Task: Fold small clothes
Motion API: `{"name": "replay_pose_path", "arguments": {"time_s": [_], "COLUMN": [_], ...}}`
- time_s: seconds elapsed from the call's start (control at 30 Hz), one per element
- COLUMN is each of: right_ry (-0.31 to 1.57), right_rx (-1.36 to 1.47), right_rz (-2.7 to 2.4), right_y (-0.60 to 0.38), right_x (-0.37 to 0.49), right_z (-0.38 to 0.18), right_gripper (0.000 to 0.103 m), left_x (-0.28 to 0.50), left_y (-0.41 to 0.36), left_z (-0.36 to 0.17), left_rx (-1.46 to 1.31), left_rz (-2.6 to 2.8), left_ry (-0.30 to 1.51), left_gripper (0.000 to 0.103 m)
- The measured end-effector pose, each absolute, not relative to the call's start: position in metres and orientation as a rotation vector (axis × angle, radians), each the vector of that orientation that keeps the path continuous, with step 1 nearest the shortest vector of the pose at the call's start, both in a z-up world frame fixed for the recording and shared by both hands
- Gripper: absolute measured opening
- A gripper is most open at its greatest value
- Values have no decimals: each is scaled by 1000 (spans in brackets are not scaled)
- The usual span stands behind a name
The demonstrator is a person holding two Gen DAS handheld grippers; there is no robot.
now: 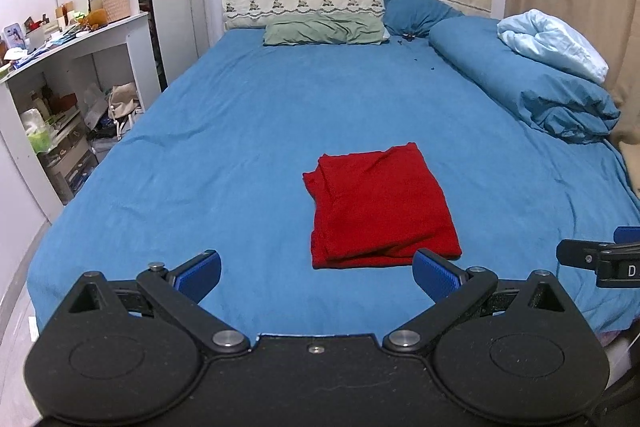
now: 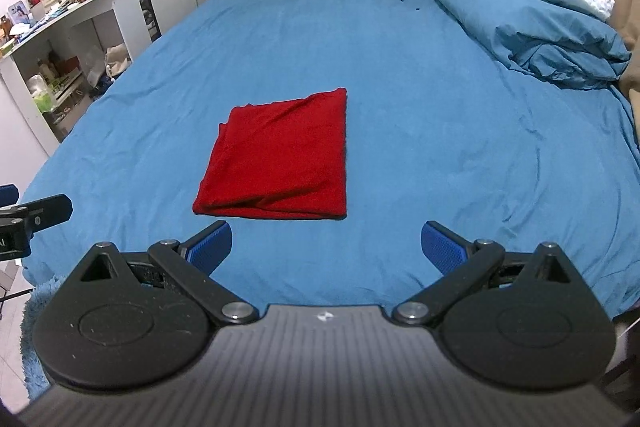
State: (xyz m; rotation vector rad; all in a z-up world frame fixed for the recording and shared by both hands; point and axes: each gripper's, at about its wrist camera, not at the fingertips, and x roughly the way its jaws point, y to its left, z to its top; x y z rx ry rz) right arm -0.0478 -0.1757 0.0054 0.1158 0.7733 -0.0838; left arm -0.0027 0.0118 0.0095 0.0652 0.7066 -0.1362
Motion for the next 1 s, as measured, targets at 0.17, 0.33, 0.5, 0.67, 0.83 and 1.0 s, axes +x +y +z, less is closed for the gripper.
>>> {"name": "replay_pose_path", "arguments": {"time_s": [0.17, 0.33, 0.5, 0.67, 0.83, 1.0], "right_ry": [774, 774, 774, 771, 769, 765], "right_rx": [112, 119, 118, 117, 110, 106], "right_rz": [-91, -96, -96, -97, -98, -99], "right_y": [-176, -177, -177, -177, -178, -177], "right_x": [-47, -46, -46, -46, -46, -46], "right_z": [6, 6, 6, 7, 9, 9], "right_gripper": [103, 103, 103, 103, 103, 103], "left_x": [-2, -2, -3, -3, -4, -5], "left_y": [11, 12, 14, 17, 17, 17], "left_z": [7, 7, 8, 9, 10, 11], "left_rx": [70, 63, 53, 46, 38, 31], "left_rz": [-140, -144, -149, -152, -150, -149], "left_ry": [709, 712, 712, 710, 706, 702], "left_gripper": [103, 103, 103, 103, 103, 103]}}
